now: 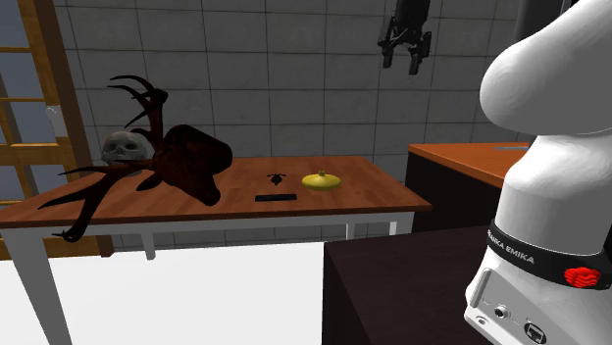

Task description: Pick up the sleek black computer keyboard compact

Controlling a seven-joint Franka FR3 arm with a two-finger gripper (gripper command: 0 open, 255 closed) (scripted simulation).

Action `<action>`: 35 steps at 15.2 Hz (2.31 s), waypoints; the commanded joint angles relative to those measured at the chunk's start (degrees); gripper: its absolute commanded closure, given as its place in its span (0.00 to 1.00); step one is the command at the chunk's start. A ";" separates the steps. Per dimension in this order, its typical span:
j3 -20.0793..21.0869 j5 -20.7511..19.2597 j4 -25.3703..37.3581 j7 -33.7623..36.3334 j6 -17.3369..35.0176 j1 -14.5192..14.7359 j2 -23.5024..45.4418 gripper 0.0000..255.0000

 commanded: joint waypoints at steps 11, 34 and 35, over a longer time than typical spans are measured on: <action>1.51 1.07 4.72 -13.64 16.68 6.11 22.34 0.00; 9.23 -4.38 32.82 -30.87 31.18 15.20 65.95 0.00; 9.48 -4.91 34.49 -31.41 31.32 15.72 67.81 0.00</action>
